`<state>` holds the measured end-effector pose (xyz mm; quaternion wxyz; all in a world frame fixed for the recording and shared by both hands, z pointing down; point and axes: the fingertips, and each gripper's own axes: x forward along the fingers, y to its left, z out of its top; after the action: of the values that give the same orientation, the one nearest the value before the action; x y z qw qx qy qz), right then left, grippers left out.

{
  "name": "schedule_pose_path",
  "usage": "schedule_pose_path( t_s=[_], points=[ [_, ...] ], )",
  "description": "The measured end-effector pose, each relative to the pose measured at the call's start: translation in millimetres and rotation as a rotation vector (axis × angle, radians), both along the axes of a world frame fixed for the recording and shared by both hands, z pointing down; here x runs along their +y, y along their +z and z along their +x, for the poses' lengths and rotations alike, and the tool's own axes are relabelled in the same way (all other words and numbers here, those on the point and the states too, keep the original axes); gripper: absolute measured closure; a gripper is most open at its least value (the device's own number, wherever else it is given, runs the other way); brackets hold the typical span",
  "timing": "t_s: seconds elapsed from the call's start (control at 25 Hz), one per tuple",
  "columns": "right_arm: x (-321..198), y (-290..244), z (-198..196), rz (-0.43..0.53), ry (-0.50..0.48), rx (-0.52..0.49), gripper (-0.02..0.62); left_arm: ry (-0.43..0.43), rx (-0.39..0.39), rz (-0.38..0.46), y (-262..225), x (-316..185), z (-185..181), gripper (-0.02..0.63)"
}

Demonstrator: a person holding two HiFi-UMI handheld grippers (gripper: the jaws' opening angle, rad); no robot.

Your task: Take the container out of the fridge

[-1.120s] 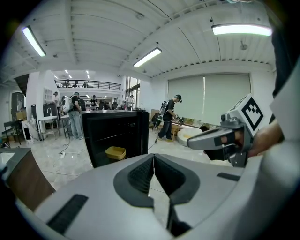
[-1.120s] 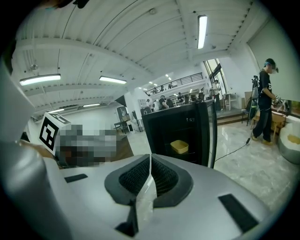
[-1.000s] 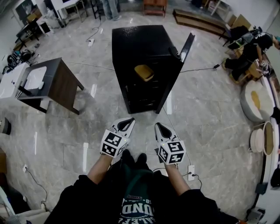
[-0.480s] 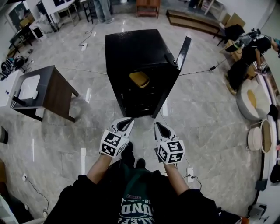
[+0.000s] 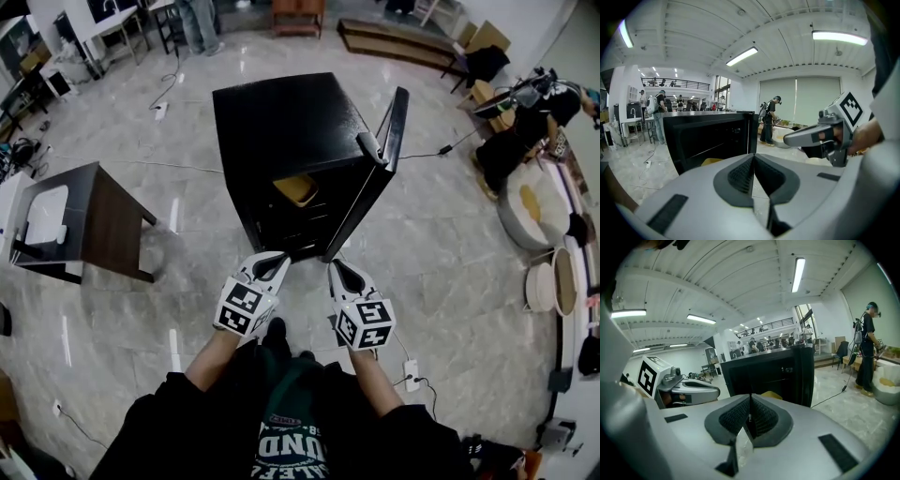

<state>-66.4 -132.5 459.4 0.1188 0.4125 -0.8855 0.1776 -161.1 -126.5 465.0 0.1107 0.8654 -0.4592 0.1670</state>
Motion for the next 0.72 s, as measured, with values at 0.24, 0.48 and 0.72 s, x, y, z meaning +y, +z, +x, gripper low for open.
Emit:
schedule_pose_path(
  t_s=[0.24, 0.48, 0.72],
  points=[
    [-10, 5, -17, -0.003, 0.061, 0.002, 0.560, 0.074, 0.017, -0.021, 12, -17, -8, 0.592],
    [-22, 9, -15, -0.011, 0.103, 0.002, 0.559, 0.126, 0.012, -0.030, 18, -33, -2, 0.592],
    [-34, 14, -13, -0.018, 0.102, 0.002, 0.560, 0.129, 0.016, -0.033, 21, -48, 4, 0.592]
  ],
)
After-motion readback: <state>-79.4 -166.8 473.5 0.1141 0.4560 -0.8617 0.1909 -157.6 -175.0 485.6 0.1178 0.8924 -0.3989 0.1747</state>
